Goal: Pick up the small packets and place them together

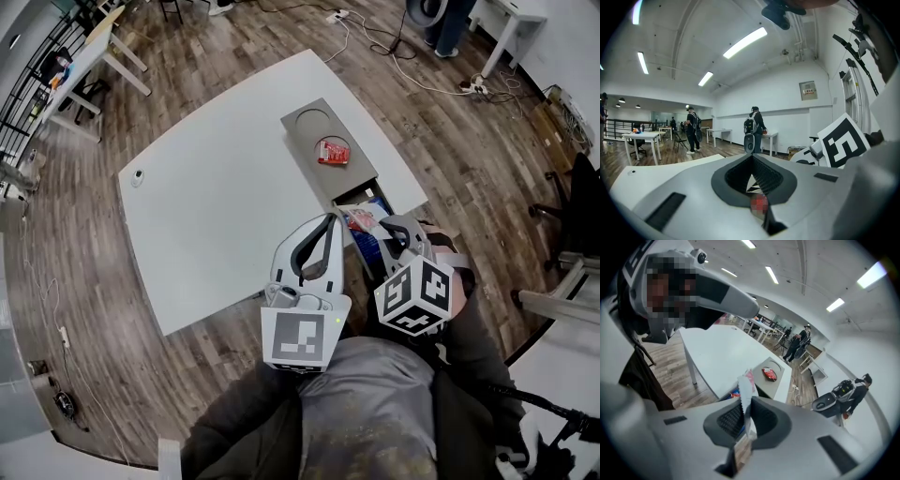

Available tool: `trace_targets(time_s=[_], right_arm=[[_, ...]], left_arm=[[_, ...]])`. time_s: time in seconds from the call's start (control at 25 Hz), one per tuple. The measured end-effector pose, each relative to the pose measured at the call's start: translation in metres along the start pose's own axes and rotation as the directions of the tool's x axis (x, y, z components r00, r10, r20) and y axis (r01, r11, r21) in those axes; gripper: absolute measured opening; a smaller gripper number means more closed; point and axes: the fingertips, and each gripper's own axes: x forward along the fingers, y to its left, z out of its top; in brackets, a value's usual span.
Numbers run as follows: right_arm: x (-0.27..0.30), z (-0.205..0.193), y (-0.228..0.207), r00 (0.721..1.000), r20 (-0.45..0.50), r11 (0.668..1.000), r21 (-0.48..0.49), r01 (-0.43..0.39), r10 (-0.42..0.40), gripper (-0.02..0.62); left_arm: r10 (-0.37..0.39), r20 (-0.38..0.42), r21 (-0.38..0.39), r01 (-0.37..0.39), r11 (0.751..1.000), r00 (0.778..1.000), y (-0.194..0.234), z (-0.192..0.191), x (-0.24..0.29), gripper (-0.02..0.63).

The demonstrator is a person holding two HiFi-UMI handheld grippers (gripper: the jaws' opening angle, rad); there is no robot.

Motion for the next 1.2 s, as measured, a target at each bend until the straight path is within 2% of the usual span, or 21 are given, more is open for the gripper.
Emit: trace_targets(time_s=[0.2,0.6,0.92,1.08,1.2], right_arm=[[0.014,-0.012,0.006,0.999,-0.041,1.000,-0.009,-0.010,0.010,0.023],[0.038,-0.028,0.027,0.993,-0.084,0.996,-0.009,-0.089,0.088,0.025],[0.038,-0.030,0.039,0.989,-0.058,0.991,-0.008,-0.135,0.134,0.075],[0.029,-0.029,0.038,0.992,-0.041,0.993,-0.009,-0.117,0.117,0.074],[0.020,-0.025,0.033,0.995,-0.033,0.996,-0.010,-0.089,0.089,0.025]], left_arm=[[0.001,-0.024,-0.016,-0.002,1.000,1.000,0.001,-0.008,0.003,0.001],[0.008,-0.076,-0.038,-0.011,0.999,0.997,0.006,-0.026,0.010,0.001],[-0.004,-0.098,-0.051,-0.001,0.999,0.995,0.003,-0.037,0.015,0.002],[-0.021,-0.090,-0.047,0.017,0.999,0.996,-0.006,-0.035,0.013,0.001],[-0.028,-0.078,-0.041,0.025,0.999,0.997,-0.010,-0.030,0.010,0.001]])
